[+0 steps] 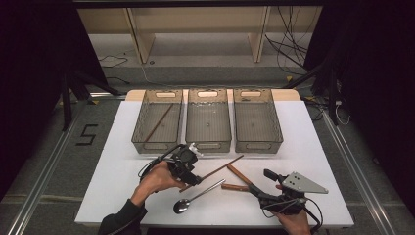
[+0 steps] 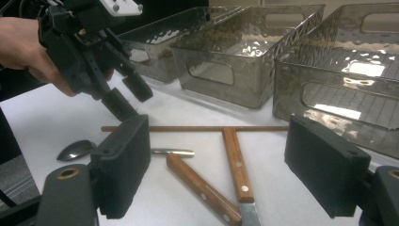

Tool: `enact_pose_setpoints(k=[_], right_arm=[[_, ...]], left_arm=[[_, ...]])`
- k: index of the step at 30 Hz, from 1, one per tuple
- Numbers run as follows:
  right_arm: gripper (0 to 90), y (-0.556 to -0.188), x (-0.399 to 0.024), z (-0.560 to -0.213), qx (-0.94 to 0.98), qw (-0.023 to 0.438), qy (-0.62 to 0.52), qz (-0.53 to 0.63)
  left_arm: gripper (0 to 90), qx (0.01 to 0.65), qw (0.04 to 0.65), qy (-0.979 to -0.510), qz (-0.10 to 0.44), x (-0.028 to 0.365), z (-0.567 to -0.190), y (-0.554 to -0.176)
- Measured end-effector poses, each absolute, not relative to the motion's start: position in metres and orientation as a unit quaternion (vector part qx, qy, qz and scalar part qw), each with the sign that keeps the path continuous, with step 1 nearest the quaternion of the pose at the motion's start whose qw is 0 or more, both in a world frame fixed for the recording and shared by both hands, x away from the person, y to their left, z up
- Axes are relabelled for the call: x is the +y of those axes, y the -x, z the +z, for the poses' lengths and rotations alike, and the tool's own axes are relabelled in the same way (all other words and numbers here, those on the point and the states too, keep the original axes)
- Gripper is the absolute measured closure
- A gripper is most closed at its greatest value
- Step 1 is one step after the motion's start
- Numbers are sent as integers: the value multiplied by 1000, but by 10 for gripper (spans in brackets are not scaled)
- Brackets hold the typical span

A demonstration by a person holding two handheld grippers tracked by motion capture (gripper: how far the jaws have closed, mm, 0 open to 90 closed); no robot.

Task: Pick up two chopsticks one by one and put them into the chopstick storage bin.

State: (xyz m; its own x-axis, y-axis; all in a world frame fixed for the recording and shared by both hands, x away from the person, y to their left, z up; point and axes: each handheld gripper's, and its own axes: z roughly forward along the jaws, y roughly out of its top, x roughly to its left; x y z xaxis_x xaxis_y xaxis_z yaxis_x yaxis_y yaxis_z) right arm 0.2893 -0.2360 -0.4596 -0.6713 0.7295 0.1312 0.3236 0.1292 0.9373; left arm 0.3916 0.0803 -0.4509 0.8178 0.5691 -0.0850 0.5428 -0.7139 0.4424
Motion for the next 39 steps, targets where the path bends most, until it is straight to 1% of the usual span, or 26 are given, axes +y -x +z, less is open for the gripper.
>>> enact_pose_setpoints(k=[4, 10, 13, 21, 25, 28, 39], right_arm=[[240, -289, -236, -460, 729, 184, -362, 551], [241, -289, -235, -460, 730, 184, -361, 551], [242, -289, -235, -460, 730, 183, -361, 551], [247, -289, -234, -461, 730, 184, -362, 550], [249, -289, -234, -461, 730, 184, -362, 550], [250, -289, -234, -461, 731, 185, -361, 549], [252, -289, -234, -461, 730, 185, -362, 549]], left_arm=[[542, 296, 220, -929, 15, 77, -456, -391], [651, 291, 205, -934, 6, 73, -463, -391], [673, 292, 201, -935, 8, 71, -467, -391], [725, 292, 191, -936, 34, 66, -469, -388], [773, 291, 184, -938, 47, 64, -469, -387], [826, 296, 185, -936, 44, 64, -469, -388], [844, 275, 187, -942, 51, 64, -468, -387]])
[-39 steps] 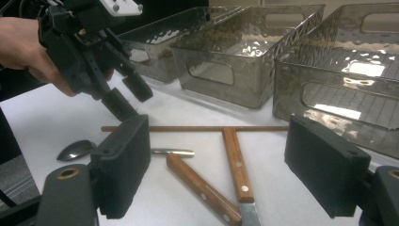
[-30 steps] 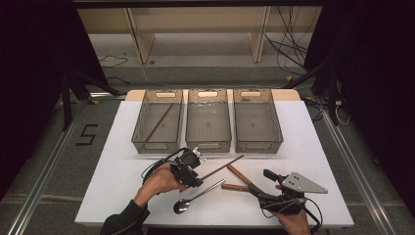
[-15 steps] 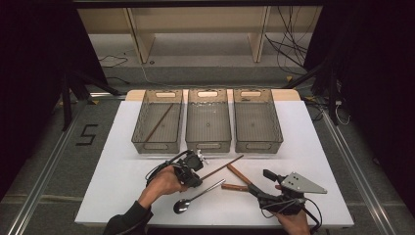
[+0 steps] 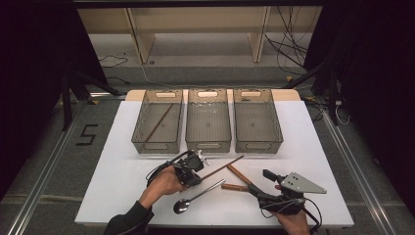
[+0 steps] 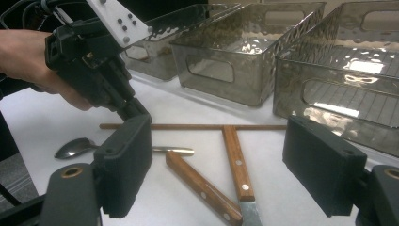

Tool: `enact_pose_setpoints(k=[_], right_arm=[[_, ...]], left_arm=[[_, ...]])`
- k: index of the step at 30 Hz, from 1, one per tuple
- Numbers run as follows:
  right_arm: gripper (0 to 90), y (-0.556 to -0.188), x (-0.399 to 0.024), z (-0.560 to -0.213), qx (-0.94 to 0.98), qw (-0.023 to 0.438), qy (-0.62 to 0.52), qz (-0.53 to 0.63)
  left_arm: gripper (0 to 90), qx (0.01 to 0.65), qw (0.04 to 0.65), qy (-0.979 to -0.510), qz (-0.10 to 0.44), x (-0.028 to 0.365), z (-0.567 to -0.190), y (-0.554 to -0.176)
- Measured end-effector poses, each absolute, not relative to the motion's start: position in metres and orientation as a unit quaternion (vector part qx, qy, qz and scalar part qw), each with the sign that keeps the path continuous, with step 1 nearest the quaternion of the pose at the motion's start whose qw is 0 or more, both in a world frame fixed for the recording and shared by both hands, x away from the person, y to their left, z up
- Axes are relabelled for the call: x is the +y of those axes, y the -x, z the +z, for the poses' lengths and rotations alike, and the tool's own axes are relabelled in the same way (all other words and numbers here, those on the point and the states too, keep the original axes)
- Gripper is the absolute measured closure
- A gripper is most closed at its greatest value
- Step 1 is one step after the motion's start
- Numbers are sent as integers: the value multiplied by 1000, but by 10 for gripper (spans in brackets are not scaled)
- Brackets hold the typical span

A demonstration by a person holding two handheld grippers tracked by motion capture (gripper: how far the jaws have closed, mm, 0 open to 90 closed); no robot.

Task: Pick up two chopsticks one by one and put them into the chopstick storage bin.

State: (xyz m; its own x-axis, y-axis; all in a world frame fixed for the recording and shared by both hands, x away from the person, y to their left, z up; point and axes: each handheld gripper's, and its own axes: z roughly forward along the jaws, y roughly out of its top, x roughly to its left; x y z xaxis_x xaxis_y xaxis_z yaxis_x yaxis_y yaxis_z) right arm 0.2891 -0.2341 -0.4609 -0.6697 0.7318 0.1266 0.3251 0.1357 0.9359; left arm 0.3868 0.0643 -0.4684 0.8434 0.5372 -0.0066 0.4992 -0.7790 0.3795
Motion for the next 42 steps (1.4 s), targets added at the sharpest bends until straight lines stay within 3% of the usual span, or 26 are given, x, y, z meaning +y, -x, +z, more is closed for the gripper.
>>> enact_pose_setpoints(k=[24, 42], right_arm=[[253, -289, -235, -461, 730, 185, -361, 550], [253, -289, -235, -461, 730, 184, -361, 550]], left_arm=[[845, 259, 221, -939, 49, 78, -440, -383], [845, 282, 299, -908, 79, 109, -406, -384]])
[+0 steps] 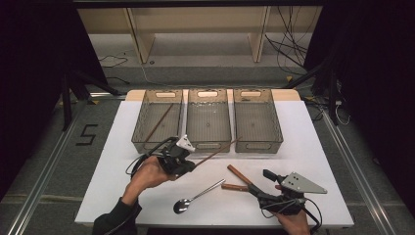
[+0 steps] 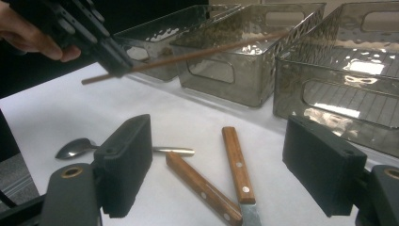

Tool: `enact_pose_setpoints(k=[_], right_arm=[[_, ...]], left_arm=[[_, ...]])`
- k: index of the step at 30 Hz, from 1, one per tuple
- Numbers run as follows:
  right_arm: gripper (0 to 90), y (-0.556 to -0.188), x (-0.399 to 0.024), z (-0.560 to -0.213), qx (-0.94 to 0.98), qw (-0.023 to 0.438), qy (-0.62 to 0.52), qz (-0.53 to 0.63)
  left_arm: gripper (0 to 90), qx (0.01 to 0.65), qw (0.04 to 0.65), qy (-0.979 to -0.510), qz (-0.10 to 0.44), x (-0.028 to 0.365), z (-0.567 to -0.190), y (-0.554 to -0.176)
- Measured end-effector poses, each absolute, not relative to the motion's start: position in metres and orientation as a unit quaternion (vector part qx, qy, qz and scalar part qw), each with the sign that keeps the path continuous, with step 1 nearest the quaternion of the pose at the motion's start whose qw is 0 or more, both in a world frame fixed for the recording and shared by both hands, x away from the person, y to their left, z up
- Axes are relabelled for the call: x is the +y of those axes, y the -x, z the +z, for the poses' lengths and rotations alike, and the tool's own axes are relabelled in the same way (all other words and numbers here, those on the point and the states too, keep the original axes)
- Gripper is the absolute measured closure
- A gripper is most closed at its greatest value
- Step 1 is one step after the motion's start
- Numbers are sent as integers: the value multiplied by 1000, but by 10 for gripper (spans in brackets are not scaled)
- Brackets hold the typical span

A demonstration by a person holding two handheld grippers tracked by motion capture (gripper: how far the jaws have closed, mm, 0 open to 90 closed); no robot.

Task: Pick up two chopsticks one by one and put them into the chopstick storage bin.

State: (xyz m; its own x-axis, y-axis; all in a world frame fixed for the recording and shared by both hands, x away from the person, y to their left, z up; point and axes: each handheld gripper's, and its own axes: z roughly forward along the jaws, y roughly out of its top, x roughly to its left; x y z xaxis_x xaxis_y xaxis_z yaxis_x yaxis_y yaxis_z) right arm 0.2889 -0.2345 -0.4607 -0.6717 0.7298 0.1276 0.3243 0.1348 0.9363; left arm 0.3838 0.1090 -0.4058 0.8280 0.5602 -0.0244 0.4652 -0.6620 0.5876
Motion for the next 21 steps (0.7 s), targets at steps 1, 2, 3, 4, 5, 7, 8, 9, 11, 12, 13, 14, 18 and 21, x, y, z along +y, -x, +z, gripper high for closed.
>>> enact_pose_setpoints(k=[1, 2, 3, 4, 5, 7, 8, 9, 11, 12, 13, 14, 18, 21], right_arm=[[253, -289, -234, -461, 730, 184, -361, 550], [252, -289, -234, -461, 730, 184, -361, 550], [252, -289, -234, -461, 730, 184, -361, 550], [252, -289, -234, -461, 731, 184, -361, 550], [252, -289, -234, -461, 730, 184, -361, 550], [252, -289, -234, -461, 730, 184, -361, 550], [252, -289, -234, -461, 731, 184, -360, 550], [252, -289, -234, -461, 731, 184, -361, 550], [251, -289, -234, -461, 730, 184, -361, 550], [251, -289, -234, -461, 730, 184, -361, 550], [251, -289, -234, -461, 730, 184, -361, 550], [251, -289, -234, -461, 730, 184, -361, 550], [251, -289, -234, -461, 731, 186, -361, 549], [251, -289, -235, -461, 729, 187, -362, 550]], left_arm=[[845, 288, 302, -905, 83, 112, -405, -385], [845, 297, 309, -899, 85, 115, -404, -386], [845, 300, 311, -898, 87, 119, -403, -387], [845, 304, 314, -895, 92, 122, -402, -388], [845, 308, 317, -892, 94, 126, -400, -390], [845, 320, 324, -885, 100, 133, -397, -391], [845, 324, 327, -882, 103, 136, -395, -392], [845, 329, 331, -878, 106, 140, -393, -392], [845, 338, 339, -871, 113, 147, -389, -393], [845, 342, 344, -867, 116, 150, -388, -394], [845, 347, 348, -862, 120, 153, -386, -394], [845, 350, 349, -861, 123, 155, -385, -395], [845, 355, 352, -856, 131, 158, -383, -397], [845, 367, 358, -848, 135, 164, -380, -402]])
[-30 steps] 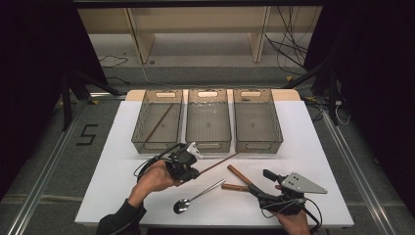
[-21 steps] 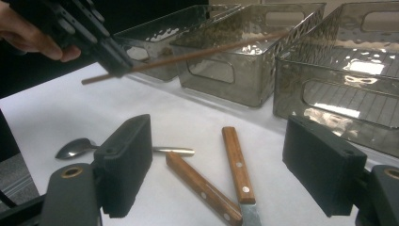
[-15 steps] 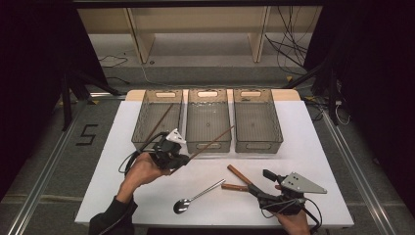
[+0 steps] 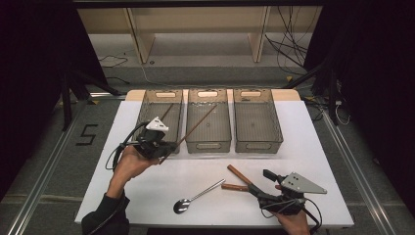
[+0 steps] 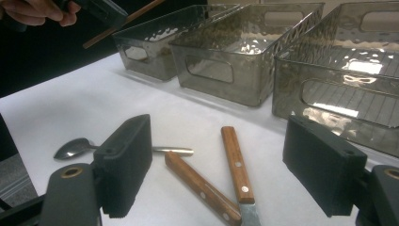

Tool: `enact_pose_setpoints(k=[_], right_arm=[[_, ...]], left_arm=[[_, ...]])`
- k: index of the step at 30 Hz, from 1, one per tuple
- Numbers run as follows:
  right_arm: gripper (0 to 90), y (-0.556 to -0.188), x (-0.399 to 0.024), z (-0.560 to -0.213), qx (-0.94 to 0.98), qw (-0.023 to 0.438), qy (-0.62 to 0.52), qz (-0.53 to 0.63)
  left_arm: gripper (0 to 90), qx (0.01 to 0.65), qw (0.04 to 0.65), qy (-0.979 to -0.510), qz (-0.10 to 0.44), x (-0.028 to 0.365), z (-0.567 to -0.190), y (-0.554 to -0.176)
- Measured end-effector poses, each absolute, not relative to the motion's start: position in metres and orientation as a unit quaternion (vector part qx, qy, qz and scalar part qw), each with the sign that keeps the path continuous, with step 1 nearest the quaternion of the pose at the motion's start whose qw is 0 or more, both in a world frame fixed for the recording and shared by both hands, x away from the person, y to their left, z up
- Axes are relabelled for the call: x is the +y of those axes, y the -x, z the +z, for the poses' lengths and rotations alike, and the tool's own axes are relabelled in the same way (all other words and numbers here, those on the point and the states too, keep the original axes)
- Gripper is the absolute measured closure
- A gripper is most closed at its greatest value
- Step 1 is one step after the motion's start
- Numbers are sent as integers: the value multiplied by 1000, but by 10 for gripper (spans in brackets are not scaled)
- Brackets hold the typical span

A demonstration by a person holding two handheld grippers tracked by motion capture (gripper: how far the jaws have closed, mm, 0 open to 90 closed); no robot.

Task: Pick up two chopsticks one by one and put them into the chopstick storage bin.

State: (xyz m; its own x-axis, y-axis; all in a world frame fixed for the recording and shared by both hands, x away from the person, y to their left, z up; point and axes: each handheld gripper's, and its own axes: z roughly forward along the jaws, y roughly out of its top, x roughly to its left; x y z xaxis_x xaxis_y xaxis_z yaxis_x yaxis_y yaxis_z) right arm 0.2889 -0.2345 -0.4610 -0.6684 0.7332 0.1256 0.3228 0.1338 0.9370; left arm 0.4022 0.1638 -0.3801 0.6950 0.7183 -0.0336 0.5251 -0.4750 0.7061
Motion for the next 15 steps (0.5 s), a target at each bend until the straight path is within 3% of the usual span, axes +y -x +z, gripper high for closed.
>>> enact_pose_setpoints(k=[15], right_arm=[[251, -289, -235, -460, 728, 186, -364, 551]], left_arm=[[845, 442, 366, -806, 144, 207, -374, -454]])
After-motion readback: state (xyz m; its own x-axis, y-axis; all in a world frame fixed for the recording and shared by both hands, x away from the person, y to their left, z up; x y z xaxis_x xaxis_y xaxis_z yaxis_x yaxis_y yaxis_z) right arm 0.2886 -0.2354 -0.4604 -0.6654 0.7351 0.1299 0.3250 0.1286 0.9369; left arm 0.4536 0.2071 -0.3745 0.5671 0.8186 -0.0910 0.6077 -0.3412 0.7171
